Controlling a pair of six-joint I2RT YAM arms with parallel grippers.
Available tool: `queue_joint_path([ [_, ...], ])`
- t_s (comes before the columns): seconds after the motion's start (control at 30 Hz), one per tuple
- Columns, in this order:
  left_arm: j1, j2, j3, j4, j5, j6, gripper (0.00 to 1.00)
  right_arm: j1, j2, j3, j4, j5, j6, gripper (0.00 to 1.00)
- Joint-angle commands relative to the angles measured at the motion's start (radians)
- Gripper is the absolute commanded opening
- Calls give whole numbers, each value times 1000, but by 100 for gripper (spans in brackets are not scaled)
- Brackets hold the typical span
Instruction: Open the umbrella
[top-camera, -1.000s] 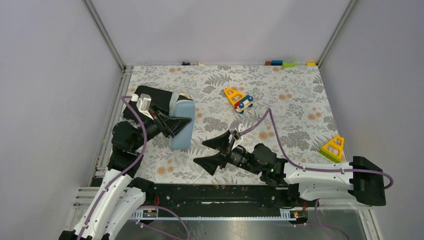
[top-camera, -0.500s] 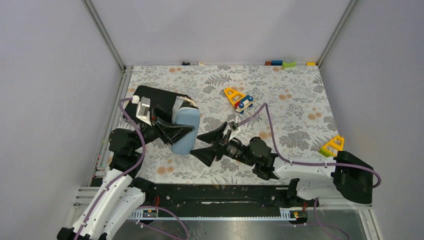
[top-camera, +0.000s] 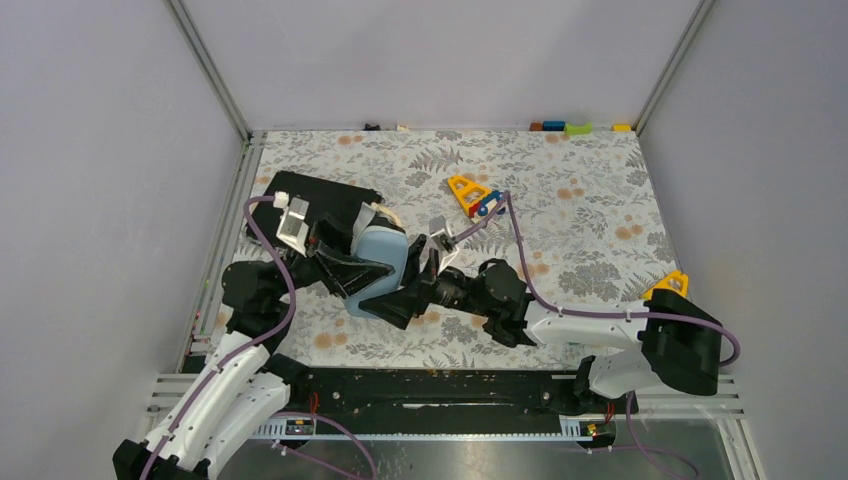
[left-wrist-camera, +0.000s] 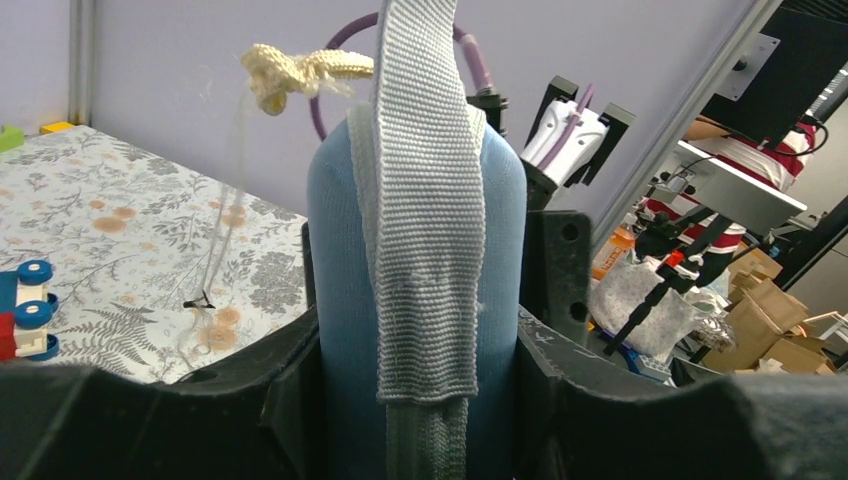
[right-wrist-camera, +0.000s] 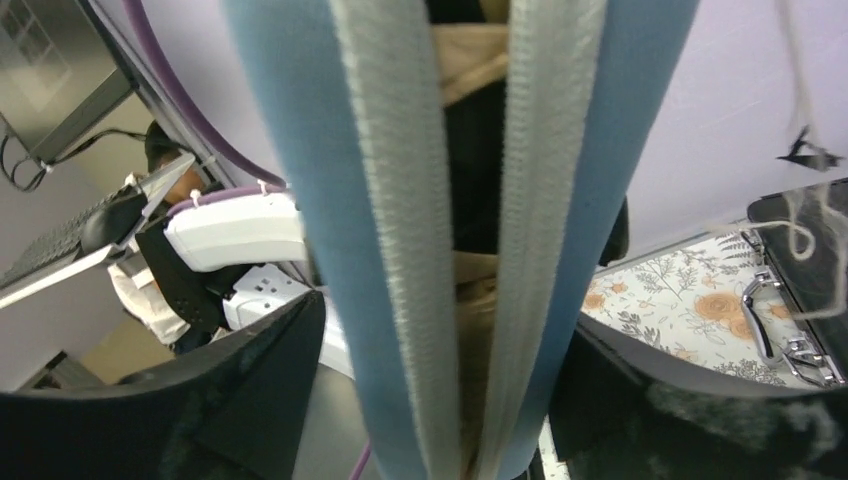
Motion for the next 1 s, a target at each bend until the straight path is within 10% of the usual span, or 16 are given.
queue_joint_path([
  [0.0, -3, -5, 11, 155, 19, -40, 0, -14, 50, 70, 91, -102, 27, 75],
  [0.3, -3, 12, 12, 165, 23, -55, 0, -39, 91, 76, 169, -146, 91, 2],
  [0.4, -3, 12, 18, 120, 8, -33, 3, -41, 52, 40, 143, -100, 77, 0],
  [0.67, -6, 10, 63, -140, -66, 115, 89, -43, -125, -55, -126, 114, 30, 0],
  [0.97, -91, -30, 144, -504, -278, 389, 99, -56, -423, -102, -600, 462, 44, 0],
])
